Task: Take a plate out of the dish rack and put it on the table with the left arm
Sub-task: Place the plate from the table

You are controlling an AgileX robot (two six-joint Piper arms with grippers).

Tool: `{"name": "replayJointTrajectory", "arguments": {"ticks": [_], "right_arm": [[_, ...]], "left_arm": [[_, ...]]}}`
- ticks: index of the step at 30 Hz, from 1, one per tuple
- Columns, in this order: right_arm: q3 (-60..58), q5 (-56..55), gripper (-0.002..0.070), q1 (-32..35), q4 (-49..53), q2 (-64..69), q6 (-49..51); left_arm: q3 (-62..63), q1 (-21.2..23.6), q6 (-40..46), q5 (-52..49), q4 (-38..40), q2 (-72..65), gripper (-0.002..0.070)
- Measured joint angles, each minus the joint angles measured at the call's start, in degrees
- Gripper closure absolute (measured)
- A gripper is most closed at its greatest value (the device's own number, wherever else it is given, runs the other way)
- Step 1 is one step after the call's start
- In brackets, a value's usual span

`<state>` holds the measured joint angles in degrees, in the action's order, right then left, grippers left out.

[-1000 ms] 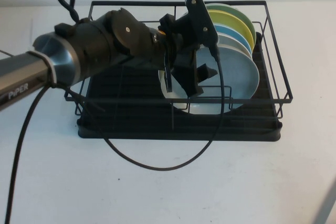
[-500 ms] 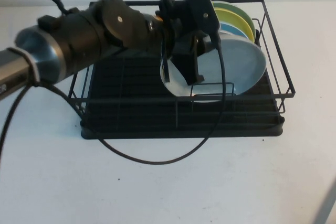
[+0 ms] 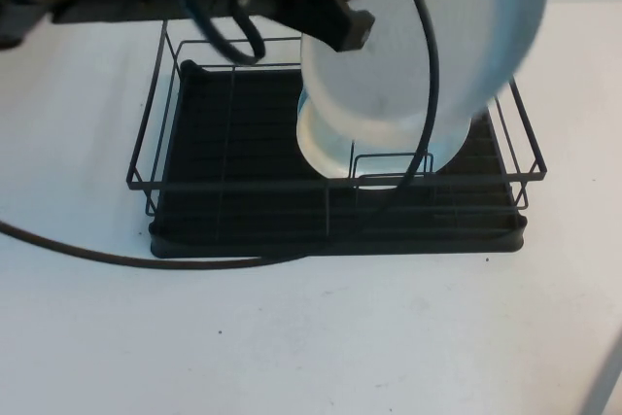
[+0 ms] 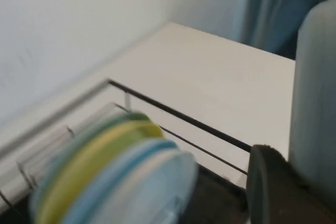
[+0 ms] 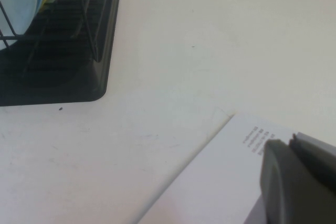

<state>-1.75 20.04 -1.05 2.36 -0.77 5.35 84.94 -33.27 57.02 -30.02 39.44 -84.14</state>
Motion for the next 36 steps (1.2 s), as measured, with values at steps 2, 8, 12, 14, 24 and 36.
{"name": "replayJointTrajectory", "arguments": {"ticks": [2, 8, 12, 14, 24, 36], "right_arm": [[0.00, 0.00, 0.0696, 0.00, 0.00, 0.00, 0.00], [0.00, 0.00, 0.0696, 0.00, 0.00, 0.00, 0.00], [0.00, 0.00, 0.0696, 0.00, 0.00, 0.00, 0.00], [0.00, 0.00, 0.0696, 0.00, 0.00, 0.00, 0.00], [0.00, 0.00, 0.0696, 0.00, 0.00, 0.00, 0.00], [0.00, 0.00, 0.0696, 0.00, 0.00, 0.00, 0.00]], "left_arm": [[-0.01, 1.06, -10.61, -8.03, 0.00, 1.02, 0.0596], [-6.27, 3.62, -17.77, -24.77, 8.15, 1.14, 0.0596], [-17.02, 4.49, -14.77, -25.81, 15.45, 2.81, 0.0596], [-24.36, 4.88, -12.79, -24.29, 19.68, 4.39, 0.0596], [-54.39, 4.97, 1.90, 4.64, 45.69, 5.90, 0.0596], [-55.89, 4.97, 17.88, 12.70, 59.53, 5.01, 0.0590]]}}
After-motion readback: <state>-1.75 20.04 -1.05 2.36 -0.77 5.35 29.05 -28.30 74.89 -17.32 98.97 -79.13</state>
